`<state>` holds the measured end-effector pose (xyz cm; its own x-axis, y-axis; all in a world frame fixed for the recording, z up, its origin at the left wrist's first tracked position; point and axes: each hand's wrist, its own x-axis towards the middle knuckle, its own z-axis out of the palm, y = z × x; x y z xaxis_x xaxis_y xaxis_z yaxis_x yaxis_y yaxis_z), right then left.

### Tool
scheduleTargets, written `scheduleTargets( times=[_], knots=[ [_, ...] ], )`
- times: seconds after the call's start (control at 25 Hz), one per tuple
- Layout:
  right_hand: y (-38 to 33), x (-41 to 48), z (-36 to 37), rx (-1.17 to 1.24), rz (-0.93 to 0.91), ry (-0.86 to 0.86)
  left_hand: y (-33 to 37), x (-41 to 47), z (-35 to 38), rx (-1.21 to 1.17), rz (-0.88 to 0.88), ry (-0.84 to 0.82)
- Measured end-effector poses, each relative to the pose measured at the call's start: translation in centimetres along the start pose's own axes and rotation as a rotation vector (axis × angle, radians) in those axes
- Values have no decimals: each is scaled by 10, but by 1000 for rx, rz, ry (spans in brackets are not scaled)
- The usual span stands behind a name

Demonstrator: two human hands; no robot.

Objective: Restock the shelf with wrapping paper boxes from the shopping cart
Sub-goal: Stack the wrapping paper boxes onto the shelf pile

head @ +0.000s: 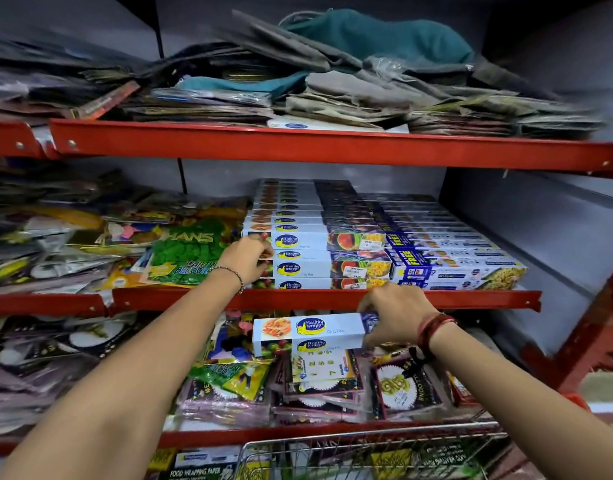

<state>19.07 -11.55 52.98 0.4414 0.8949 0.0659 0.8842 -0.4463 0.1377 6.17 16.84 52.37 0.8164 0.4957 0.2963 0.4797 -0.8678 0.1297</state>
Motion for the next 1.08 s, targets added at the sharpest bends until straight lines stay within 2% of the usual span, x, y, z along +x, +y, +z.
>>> scheduleTargets(
  times=[0.16,0.28,0.4,0.48,0.56,0.68,0.8,0.96,1.08],
  knots=[
    [-4,9,-5,-3,1,20,-2,-11,-8,-46,42,66],
    [-6,20,-20,0,7,49,-1,-23,-26,-171,101,130],
    [-2,38,-39,-6,18,99,4,-35,-49,-233,185,99],
    [2,54,-51,0,28,132,5,-40,-59,-193,229,81],
    [6,70,-59,-1,37,165,4,-39,-63,-57,251,52],
    [7,95,-59,2,46,164,2,-30,-57,62,208,12],
    [8,113,-49,36,62,175,-1,-21,-44,30,145,32],
    [16,121,-39,196,49,226,-3,-11,-32,47,69,57],
    [23,118,-29,224,9,307,-1,-8,-19,61,7,128]
  ],
)
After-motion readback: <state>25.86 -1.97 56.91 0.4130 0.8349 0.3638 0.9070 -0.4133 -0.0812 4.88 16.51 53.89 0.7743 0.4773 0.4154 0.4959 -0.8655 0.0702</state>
